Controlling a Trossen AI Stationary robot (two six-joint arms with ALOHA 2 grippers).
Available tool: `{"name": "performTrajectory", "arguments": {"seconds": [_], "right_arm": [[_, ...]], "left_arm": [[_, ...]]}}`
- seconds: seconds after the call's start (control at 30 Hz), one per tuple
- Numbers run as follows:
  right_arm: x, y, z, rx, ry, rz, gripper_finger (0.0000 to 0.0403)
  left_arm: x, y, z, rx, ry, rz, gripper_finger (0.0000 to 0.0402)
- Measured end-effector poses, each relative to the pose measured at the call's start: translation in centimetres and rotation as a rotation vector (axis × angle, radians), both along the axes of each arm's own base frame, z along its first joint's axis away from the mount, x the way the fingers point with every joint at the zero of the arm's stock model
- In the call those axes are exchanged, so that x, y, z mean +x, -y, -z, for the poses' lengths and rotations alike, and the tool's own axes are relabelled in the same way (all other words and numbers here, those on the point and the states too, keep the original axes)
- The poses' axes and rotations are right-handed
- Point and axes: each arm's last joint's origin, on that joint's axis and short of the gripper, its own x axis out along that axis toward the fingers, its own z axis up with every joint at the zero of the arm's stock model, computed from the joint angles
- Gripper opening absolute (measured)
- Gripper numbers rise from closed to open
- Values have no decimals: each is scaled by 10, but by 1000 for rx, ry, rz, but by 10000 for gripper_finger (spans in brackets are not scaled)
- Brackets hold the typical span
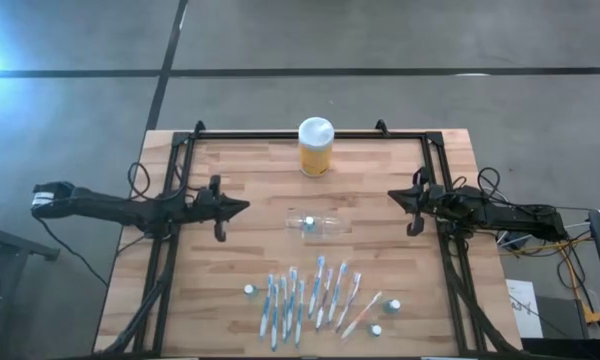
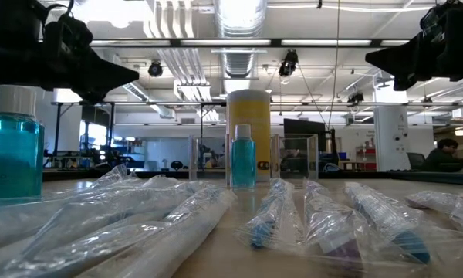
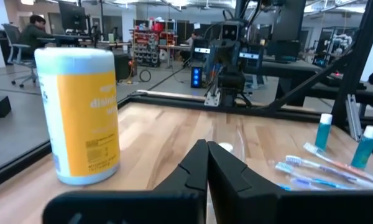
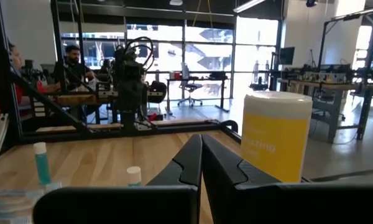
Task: Pick & Place toothbrushing station
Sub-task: Put the blue mouthwash into the transparent organizer
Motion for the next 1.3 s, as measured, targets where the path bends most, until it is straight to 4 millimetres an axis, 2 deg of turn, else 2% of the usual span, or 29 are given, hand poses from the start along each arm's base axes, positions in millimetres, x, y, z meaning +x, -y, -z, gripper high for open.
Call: {"name": "performTrajectory", "arguments": {"seconds": [0.23,0.73,0.87,1.03,1.3], "right_arm": [[0,0,0,0,1,0,8],[0,0,1,28,-1,-11,8],[0,0,1,29,-1,-13,8],[0,0,1,32,0,-14,8],[0,0,0,31,9,-14,8]], "left_arm": [[-1,1,2,17,-2,29,4],[-1,1,4,-5,-14,31,22],[-1,2,0,9,4,86,23],[-8,5,-13,52,103,164,23],[-18,5,-12,66,97,165,23]]}}
